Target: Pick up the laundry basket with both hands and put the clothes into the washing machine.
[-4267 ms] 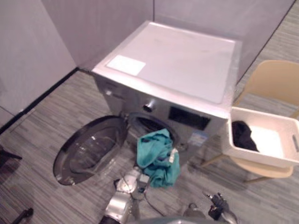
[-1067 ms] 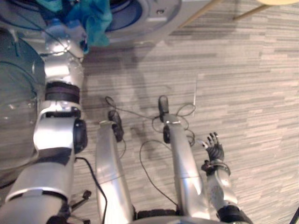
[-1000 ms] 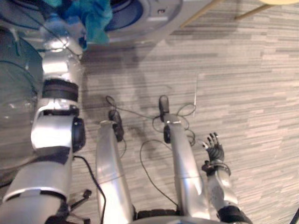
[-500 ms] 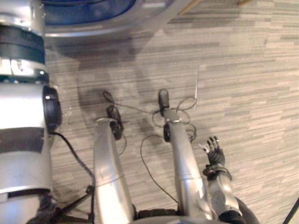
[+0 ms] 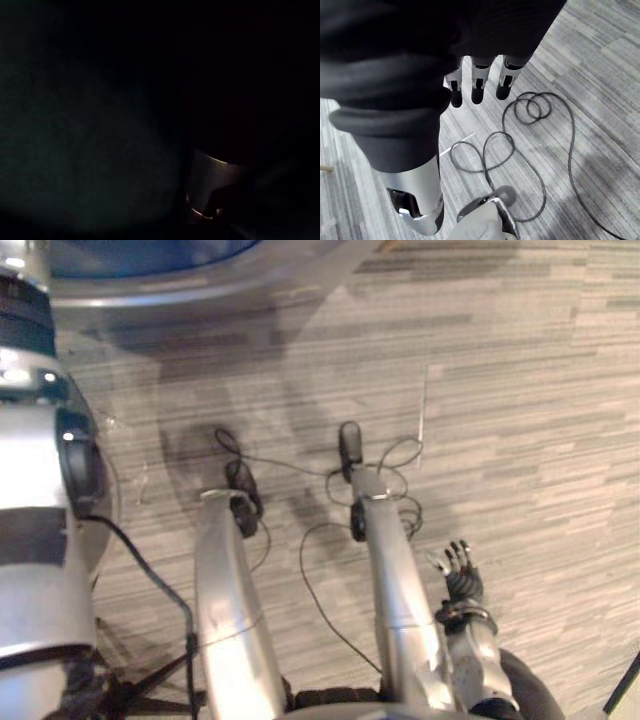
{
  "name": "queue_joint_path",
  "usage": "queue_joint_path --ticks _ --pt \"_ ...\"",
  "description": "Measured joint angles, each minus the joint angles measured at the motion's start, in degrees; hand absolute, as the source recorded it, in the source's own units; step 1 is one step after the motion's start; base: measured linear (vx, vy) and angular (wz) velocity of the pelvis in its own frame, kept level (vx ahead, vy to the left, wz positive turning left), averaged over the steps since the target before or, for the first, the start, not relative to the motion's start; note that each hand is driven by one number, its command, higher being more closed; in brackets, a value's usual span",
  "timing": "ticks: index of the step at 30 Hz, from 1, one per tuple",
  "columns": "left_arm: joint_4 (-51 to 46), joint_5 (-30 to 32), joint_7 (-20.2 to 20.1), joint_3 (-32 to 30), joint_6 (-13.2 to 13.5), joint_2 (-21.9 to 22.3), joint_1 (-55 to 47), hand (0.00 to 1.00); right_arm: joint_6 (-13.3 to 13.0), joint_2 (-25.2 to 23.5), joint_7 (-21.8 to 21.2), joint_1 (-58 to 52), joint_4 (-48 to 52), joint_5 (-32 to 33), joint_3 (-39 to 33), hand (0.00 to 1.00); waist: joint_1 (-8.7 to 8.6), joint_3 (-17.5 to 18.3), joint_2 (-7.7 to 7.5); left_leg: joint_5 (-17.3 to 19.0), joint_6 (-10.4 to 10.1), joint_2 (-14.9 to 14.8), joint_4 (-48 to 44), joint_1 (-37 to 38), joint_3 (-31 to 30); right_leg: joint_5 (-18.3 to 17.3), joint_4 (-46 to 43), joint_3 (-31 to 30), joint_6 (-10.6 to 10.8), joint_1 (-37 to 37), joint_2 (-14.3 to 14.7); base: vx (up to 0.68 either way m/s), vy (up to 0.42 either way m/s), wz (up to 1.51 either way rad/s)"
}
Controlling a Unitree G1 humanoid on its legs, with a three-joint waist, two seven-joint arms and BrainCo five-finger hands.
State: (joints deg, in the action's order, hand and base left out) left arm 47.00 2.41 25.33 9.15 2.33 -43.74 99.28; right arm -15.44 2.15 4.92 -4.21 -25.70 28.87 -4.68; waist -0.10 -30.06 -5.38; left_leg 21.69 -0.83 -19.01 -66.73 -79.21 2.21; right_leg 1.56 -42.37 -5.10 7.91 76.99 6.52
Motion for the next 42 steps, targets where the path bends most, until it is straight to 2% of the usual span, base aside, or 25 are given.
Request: queue_joint_path --ticks 5,8,20,22,25,28,31,33,34,36,37,38,40,41,42 --pt "0.0 0.53 0.77 -0.08 -0.07 -0.07 0.17 0.0 -0.04 0.01 0.0 -0.01 -0.2 0.0 0.0 0.0 0.07 -0.71 0.1 -0.18 0.29 0.17 -0.6 -0.64 -0.21 -0.1 -1.15 0.31 -0.08 0.75 -0.34 0.0 0.034 0.06" --pt "-0.02 0.52 1.03 -0.21 -0.09 -0.41 0.17 0.0 -0.27 0.26 0.04 0.0 -0.5 0.08 -0.77 0.0 0.57 -0.71 0.09 -0.24 0.39 0.14 -0.64 -0.68 0.28 0.08 -1.29 2.09 -0.73 1.23 -1.88 0.0 0.027 -0.03" --pt "-0.5 -0.63 0.85 -1.2 0.31 -0.4 -0.64 0.0 -0.34 0.18 0.02 -0.1 -1.03 0.28 -1.26 0.0 0.46 -0.7 0.08 -0.26 0.43 0.21 -1.33 -1.24 -0.69 0.31 -2.09 3.26 -0.7 1.27 -2.22 0.01 0.028 0.01" --pt "-2.12 -1.95 0.86 -3.21 0.44 -0.35 -2.42 0.0 -0.34 0.11 0.02 -0.1 -1.04 0.28 -1.26 0.0 -0.01 -0.7 0.08 -0.31 0.5 0.23 -1.36 -1.24 -0.7 0.24 -2.35 3.36 -0.8 1.27 -2.32 0.01 0.034 0.05" --pt "-7.0 -2.38 1.15 -9.64 0.76 -0.37 -8.88 0.0 -0.31 0.09 0.04 -0.1 -1.05 0.26 -1.26 0.0 -0.23 -0.67 0.13 -0.37 0.53 0.25 -1.36 -0.78 -0.65 -0.15 -3.34 3.45 -1.2 1.26 -2.49 0.0 0.024 0.08" --pt "-15.96 -2.68 1.21 -13.34 1.64 -0.13 -20.66 0.0 -0.32 0.15 0.15 -0.1 -0.9 0.23 -1.26 0.0 0.15 -0.65 0.18 -0.59 0.14 1.02 -1.15 0.72 -0.62 -1.46 -5.87 3.54 -2.17 1.1 -3.22 0.01 -0.005 0.25" --pt "-23.46 -4.19 1.45 -15.88 3.07 4.8 -33.28 0.0 -0.23 0.48 0.39 -0.06 -0.93 -0.15 -1.29 0.0 0.35 -0.6 0.45 -0.84 -0.31 1.48 -0.21 3.84 -0.42 -2.99 -7.7 3.59 -2.76 -0.72 -3.78 0.0 -0.033 0.26" --pt "-27.27 -4.71 2.33 -17.85 4.69 9.89 -42.54 0.0 0.09 0.64 0.84 -0.07 -1.05 -0.28 -1.39 0.0 0.97 -0.58 0.47 -1.33 -1.15 1.92 1.56 7.28 -0.33 -3.97 -7.87 3.64 -3.27 -3.25 -4.07 0.0 -0.063 0.36" --pt "-29.3 -5.77 2.41 -18.75 5.5 14.4 -50.33 0.0 0.32 0.93 1.51 -0.07 -1.07 -0.44 -1.68 0.0 1.07 -0.39 0.85 -1.79 -1.42 2.48 3.49 10.42 -0.3 -5.49 -7.99 3.89 -3.53 -5.7 -4.8 0.0 -0.08 0.45" --pt "-29.66 -6.42 2.16 -18.3 5.67 19.43 -57.48 0.0 0.55 1.58 1.72 0.01 -1.38 -0.79 -1.82 0.0 1.95 -0.29 1.08 -2.13 -1.74 3.25 6.03 14.52 -0.1 -6.64 -7.83 4.04 -3.81 -8.72 -5.42 0.02 -0.11 0.41" --pt "-29.53 -6.47 1.04 -17.99 5.64 23.46 -62.38 0.0 0.86 2.23 2.11 0.28 -2.11 -1.66 -1.87 0.0 2.73 -0.29 1.08 -2.85 -2.0 3.78 8.61 18.13 0.46 -7.17 -7.22 4.1 -4.16 -11.34 -5.97 0.04 -0.179 0.47" --pt "-29.18 -6.69 -0.23 -17.0 5.64 26.45 -67.19 0.0 1.4 2.6 2.53 0.88 -2.54 -2.03 -1.94 0.0 2.78 -0.28 1.11 -3.92 -2.36 4.51 11.84 21.95 0.77 -7.4 -6.0 4.5 -4.47 -14.52 -6.71 0.05 -0.176 0.42" --pt "-27.03 -7.19 -3.04 -14.8 5.62 30.03 -72.97 0.0 2.2 2.79 2.62 1.44 -2.93 -2.49 -2.21 0.0 2.85 -0.07 1.44 -5.08 -3.1 5.66 16.32 28.07 1.01 -7.63 -3.8 5.02 -4.85 -19.87 -7.18 0.07 -0.188 0.34" --pt "-24.93 -7.4 -4.24 -12.77 5.6 31.56 -75.46 0.0 2.28 2.91 2.62 1.43 -3.72 -2.49 -2.27 0.0 2.86 0.93 2.03 -5.57 -2.91 6.08 18.75 30.78 0.83 -7.72 -2.4 5.43 -4.99 -22.52 -7.43 0.1 -0.189 0.33" --pt "-22.36 -7.62 -6.43 -10.75 5.47 34.12 -79.35 0.0 2.59 2.98 2.62 1.41 -5.66 -2.52 -2.46 0.0 2.81 3.88 3.0 -6.57 -3.24 6.17 21.81 33.62 1.09 -7.67 -0.39 5.9 -5.03 -25.11 -7.62 0.09 -0.117 0.23"
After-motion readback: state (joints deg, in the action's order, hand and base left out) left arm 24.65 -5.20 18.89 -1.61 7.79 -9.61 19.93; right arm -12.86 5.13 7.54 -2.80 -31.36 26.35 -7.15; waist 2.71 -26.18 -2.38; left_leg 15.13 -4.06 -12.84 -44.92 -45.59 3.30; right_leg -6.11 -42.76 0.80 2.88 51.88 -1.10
